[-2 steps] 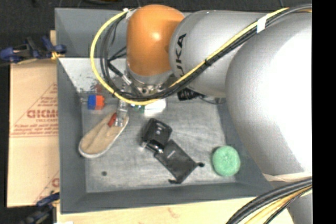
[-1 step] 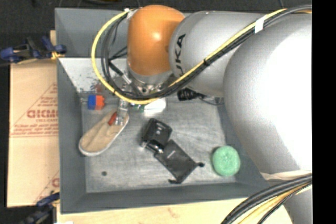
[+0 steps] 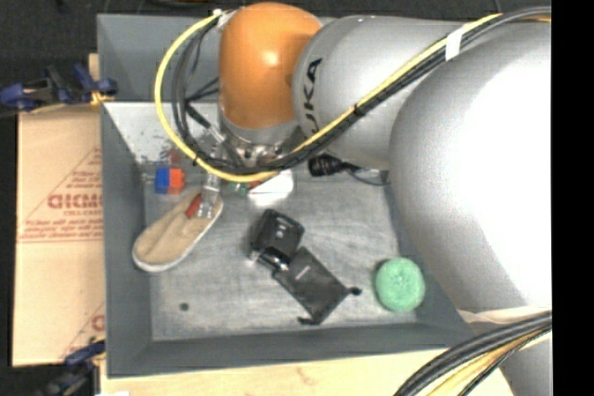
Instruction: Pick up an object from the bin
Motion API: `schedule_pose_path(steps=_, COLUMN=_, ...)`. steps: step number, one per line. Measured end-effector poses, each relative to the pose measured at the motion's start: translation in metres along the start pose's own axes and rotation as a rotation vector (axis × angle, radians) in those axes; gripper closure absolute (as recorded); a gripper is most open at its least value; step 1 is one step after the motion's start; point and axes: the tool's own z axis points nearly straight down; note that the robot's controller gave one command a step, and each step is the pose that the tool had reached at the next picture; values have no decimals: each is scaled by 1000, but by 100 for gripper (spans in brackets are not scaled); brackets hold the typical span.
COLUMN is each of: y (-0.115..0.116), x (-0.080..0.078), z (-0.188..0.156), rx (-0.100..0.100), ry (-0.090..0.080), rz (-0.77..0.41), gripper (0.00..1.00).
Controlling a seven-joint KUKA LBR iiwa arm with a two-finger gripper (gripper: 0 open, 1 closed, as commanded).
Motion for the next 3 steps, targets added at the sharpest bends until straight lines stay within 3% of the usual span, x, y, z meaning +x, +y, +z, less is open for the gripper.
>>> schedule_pose_path(steps=2, y=1, x=-1, z=8, rx=2, ry=0, rz=75, gripper=100)
schedule_pose_path(steps=3, y=7, x=-1, z=12, rx=6, ry=-7, rz=100, gripper=100)
